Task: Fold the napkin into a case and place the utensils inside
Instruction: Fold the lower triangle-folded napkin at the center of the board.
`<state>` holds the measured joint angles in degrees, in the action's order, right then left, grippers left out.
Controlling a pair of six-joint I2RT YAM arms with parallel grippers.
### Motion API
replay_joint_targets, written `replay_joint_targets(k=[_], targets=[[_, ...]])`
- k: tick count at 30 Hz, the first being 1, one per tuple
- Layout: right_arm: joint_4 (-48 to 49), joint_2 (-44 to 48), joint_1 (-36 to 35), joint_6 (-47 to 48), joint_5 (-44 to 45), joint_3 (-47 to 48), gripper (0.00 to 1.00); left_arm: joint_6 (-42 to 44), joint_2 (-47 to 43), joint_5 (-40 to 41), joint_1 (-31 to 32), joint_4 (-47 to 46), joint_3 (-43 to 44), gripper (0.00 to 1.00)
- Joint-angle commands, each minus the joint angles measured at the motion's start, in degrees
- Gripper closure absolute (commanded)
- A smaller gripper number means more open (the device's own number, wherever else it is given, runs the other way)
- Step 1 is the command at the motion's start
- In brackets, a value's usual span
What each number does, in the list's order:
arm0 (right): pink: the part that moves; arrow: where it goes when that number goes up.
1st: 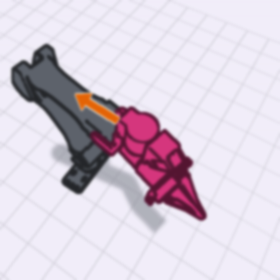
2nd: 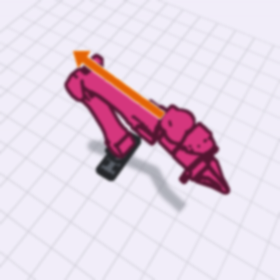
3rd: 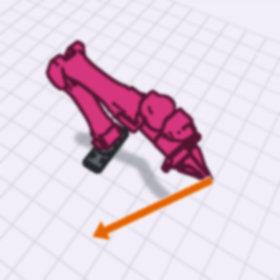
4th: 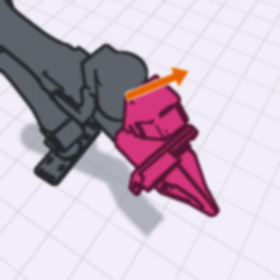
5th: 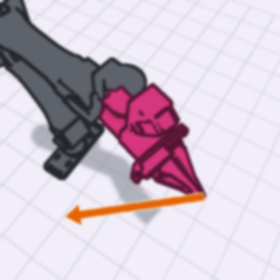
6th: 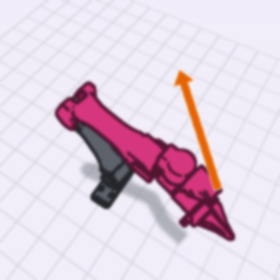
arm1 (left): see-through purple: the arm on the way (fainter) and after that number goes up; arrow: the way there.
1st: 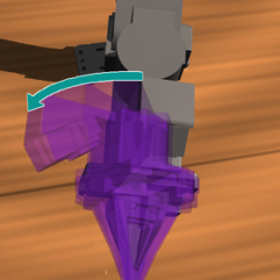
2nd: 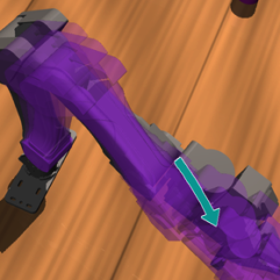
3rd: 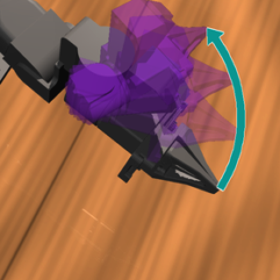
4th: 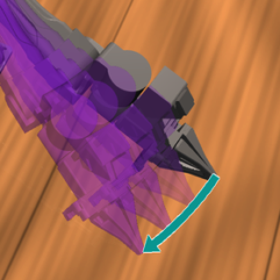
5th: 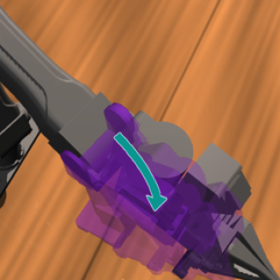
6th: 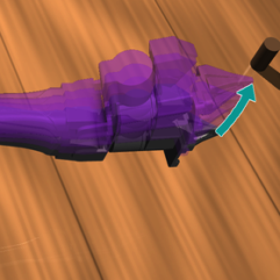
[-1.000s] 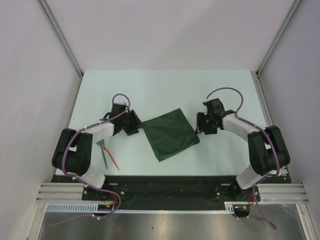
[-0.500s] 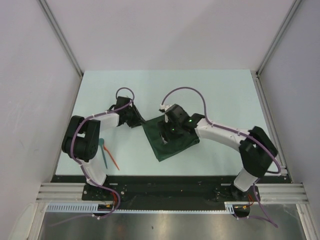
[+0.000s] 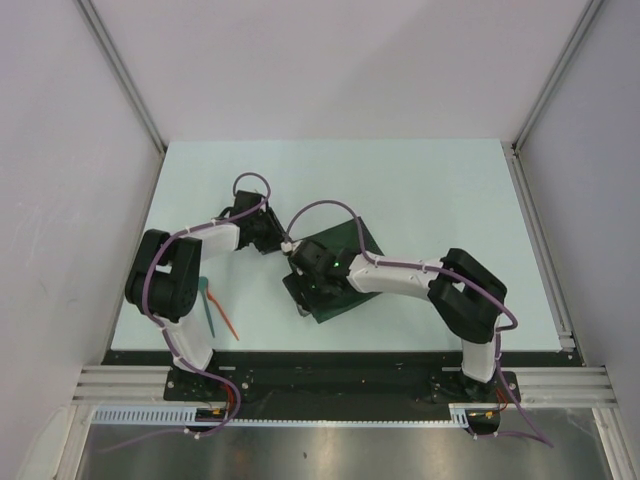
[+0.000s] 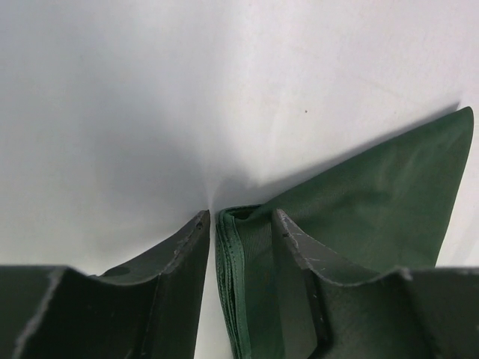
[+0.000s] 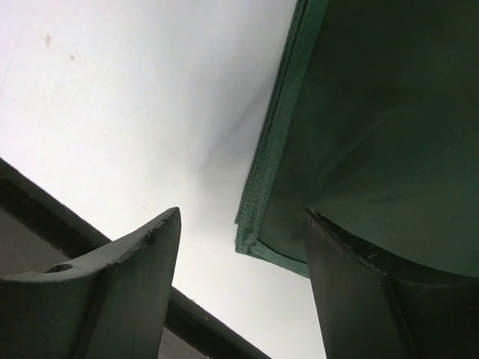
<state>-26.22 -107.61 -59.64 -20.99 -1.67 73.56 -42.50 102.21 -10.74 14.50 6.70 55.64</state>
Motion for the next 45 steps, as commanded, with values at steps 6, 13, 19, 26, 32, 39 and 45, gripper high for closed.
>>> replay_joint_targets(k=[6, 13, 19, 26, 32, 39, 45], targets=[[-2.4, -4.2, -2.6, -2.6, 9.4, 3.9, 0.36, -0.4, -0.2, 0.2, 0.1, 5.3, 3.2, 0.47], [-3.4, -5.6, -3.1, -2.6, 11.2, 4.4, 0.46, -0.6, -2.9, 0.3, -0.2, 7.4, 3.0, 0.41], [-3.3, -7.6, -4.0, -3.0, 13.0, 4.2, 0.51, -0.6, -4.9, 0.0, -0.6, 9.8, 2.4, 0.38], [-3.9, -10.1, -5.0, -3.4, 15.4, 4.6, 0.65, -0.6, -8.2, -0.7, -0.7, 10.0, -0.1, 0.34], [-5.4, -10.8, -5.0, -2.4, 18.5, 6.5, 0.89, -1.4, -9.4, -2.3, -0.7, 8.8, -2.4, 0.28], [1.4, -3.8, -2.4, -1.9, 9.2, 3.6, 1.00, -1.4, -7.7, -6.7, 0.4, 7.1, -2.6, 0.29], [6.6, 3.3, 3.4, -3.8, -1.1, -1.0, 1.00, -1.8, -7.2, -6.6, 0.8, 6.7, -2.4, 0.30]])
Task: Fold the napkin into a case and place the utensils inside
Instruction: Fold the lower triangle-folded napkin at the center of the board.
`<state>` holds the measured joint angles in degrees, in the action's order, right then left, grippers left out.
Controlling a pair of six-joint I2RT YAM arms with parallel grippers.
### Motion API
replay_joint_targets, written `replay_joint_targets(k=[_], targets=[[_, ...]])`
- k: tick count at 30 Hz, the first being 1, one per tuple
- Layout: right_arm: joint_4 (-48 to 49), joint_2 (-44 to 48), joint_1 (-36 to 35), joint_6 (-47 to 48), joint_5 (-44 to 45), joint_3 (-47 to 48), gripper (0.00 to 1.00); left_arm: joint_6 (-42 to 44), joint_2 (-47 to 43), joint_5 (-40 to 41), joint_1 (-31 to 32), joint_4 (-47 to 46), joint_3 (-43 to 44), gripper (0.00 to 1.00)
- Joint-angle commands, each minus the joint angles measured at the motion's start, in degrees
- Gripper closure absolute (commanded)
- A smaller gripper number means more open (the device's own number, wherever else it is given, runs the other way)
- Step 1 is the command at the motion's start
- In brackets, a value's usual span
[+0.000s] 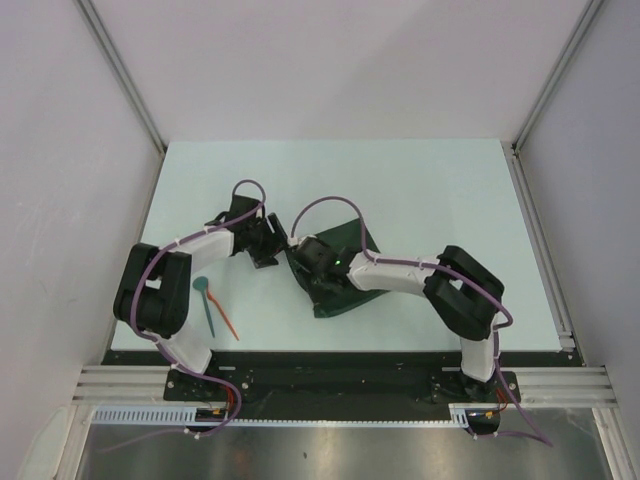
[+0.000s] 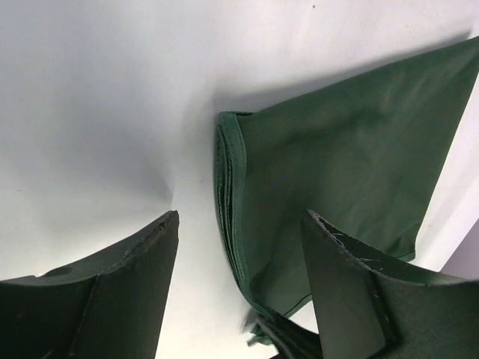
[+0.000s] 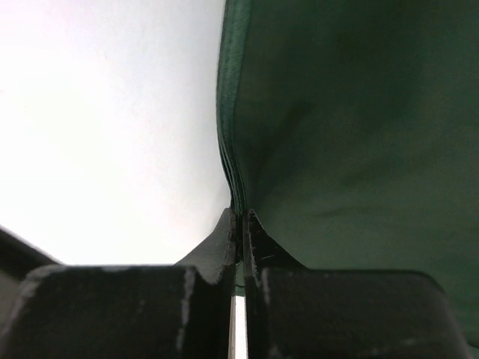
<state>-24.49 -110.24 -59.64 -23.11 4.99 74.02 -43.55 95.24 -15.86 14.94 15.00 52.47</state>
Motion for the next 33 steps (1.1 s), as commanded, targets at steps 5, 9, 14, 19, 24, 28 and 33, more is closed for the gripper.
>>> replay_joint_targets(k=[5, 9, 14, 19, 24, 28, 33], targets=[[7.8, 8.2, 7.1, -2.2, -14.5, -4.2, 1.00, -0.9, 0.0, -1.9, 0.4, -1.8, 1.4, 0.29], [8.5, 9.1, 8.9, -2.4, -16.4, -5.5, 1.00, -1.0, 1.1, -2.3, 0.5, -1.8, 2.4, 0.29], [11.9, 11.0, 10.9, -4.3, -19.7, -7.6, 1.00, -1.0, 3.5, -2.9, 0.6, -0.9, 4.0, 0.30], [13.6, 14.0, 12.8, -5.0, -20.3, -9.6, 1.00, -1.6, 4.5, -2.1, 0.7, -0.9, 4.0, 0.30], [14.8, 14.3, 14.5, -5.4, -22.4, -10.6, 1.00, -1.8, 5.1, -2.1, 0.9, -0.9, 5.1, 0.31], [15.6, 15.7, 15.7, -5.8, -22.8, -12.0, 1.00, -1.7, 5.7, -1.9, 0.9, -0.5, 6.2, 0.32], [16.6, 16.6, 17.6, -6.2, -24.1, -13.5, 1.00, -1.8, 6.9, -2.2, 1.1, -0.7, 7.4, 0.33]])
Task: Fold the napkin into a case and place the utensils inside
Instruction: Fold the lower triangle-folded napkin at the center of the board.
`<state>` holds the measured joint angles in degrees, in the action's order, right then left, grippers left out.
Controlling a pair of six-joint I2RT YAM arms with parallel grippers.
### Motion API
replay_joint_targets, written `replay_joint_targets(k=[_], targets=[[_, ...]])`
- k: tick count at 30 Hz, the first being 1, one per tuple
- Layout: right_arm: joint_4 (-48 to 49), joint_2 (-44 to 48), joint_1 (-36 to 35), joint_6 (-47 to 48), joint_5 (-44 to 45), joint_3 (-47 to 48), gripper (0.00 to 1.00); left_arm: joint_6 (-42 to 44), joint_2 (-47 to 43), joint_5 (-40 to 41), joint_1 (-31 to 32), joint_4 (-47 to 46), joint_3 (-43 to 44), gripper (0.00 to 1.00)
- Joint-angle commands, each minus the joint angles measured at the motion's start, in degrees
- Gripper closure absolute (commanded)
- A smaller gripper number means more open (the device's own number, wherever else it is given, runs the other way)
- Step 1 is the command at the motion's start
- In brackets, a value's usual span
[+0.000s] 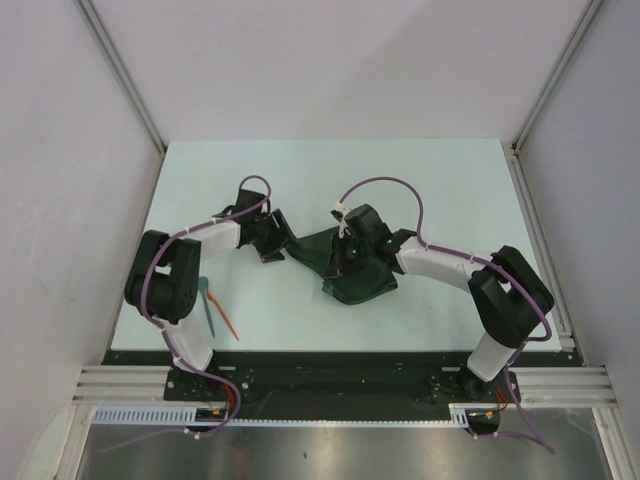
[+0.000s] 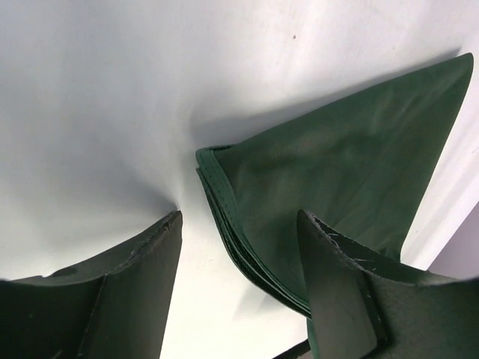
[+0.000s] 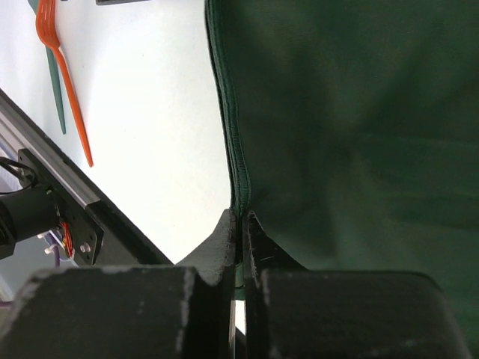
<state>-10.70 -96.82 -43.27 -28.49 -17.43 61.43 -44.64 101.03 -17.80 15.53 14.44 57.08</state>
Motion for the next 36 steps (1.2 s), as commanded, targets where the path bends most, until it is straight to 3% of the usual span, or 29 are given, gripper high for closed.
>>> replay_joint_targets(k=[1, 9, 21, 28, 36], targets=[[2.9, 3.2, 1.6, -0.8, -1.8, -1.0, 1.00, -0.6, 1.4, -0.3, 0.5, -0.1, 2.9, 0.34], [3.5, 3.5, 2.2, -0.8, -3.0, -1.8, 1.00, -0.3, 3.4, 0.4, 0.7, 0.1, 5.1, 0.42], [4.4, 4.9, 2.7, -1.0, -3.1, -5.6, 1.00, 1.8, 3.0, 3.1, 1.7, 3.0, 8.3, 0.72], [4.5, 7.0, 4.4, -1.2, -3.2, -8.6, 1.00, 2.1, 4.0, 4.7, 4.2, 5.0, 12.8, 0.83], [6.9, 8.2, 6.4, -1.2, -5.2, -13.4, 1.00, 1.3, 7.9, 6.3, 7.6, 7.9, 19.6, 0.86]])
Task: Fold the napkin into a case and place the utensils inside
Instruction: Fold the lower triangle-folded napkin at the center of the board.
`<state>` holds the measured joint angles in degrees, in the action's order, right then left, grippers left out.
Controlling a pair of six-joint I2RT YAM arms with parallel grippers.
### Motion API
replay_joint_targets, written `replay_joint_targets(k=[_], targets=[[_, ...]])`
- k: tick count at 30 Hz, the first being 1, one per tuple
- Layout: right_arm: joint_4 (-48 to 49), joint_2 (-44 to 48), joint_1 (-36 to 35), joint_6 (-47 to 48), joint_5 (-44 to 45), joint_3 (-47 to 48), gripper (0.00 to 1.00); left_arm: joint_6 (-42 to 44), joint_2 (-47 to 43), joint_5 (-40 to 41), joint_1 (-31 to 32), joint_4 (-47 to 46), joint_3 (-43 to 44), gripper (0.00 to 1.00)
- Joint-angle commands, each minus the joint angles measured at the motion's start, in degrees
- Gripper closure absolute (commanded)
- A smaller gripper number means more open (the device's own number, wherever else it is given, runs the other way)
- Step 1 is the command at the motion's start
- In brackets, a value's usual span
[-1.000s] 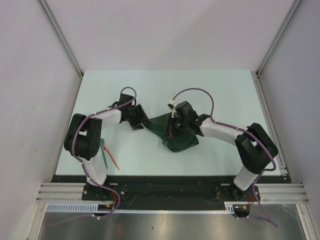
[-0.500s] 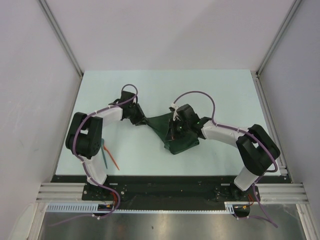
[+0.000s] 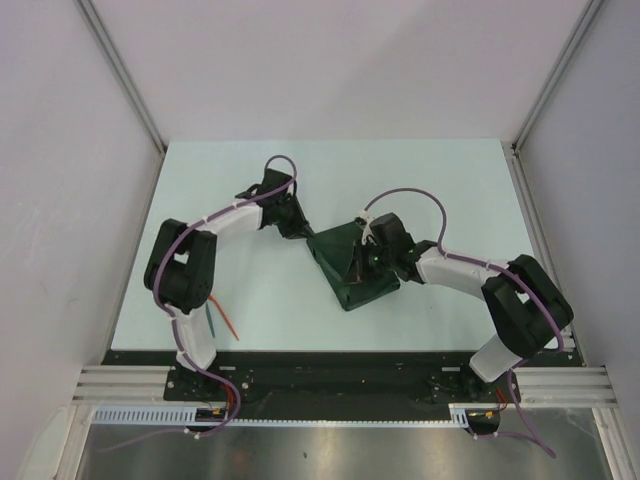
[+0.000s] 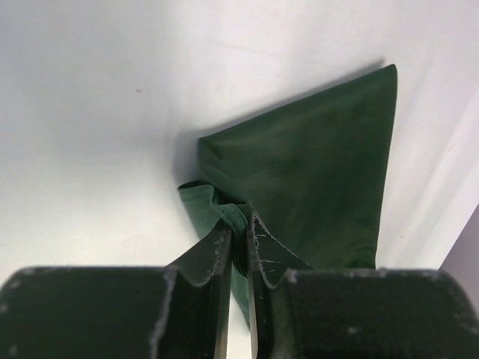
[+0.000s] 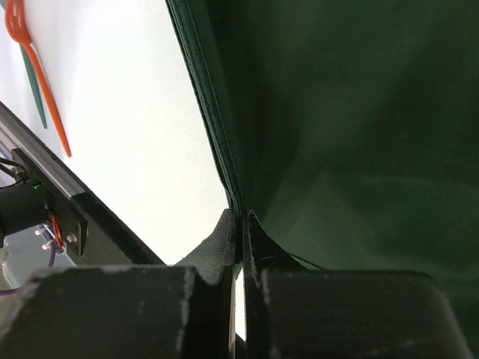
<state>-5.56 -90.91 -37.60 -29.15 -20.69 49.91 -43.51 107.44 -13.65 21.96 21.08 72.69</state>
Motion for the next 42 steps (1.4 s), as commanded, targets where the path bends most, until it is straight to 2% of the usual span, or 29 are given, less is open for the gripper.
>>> replay_joint_targets(k=[1, 18, 42], targets=[[2.0, 2.5, 1.2, -0.5, -2.2, -2.6, 1.00, 0.1, 2.2, 2.3, 1.6, 1.5, 4.9, 0.86], [4.9, 1.7, 5.3, 0.8, -5.4, -8.4, 1.00, -1.2, 9.5, 4.2, 4.4, 4.1, 13.6, 0.85], [8.0, 0.3, 6.1, 1.1, -4.8, -12.1, 1.00, -2.2, 12.7, 2.4, 6.9, 0.7, 16.5, 0.83]])
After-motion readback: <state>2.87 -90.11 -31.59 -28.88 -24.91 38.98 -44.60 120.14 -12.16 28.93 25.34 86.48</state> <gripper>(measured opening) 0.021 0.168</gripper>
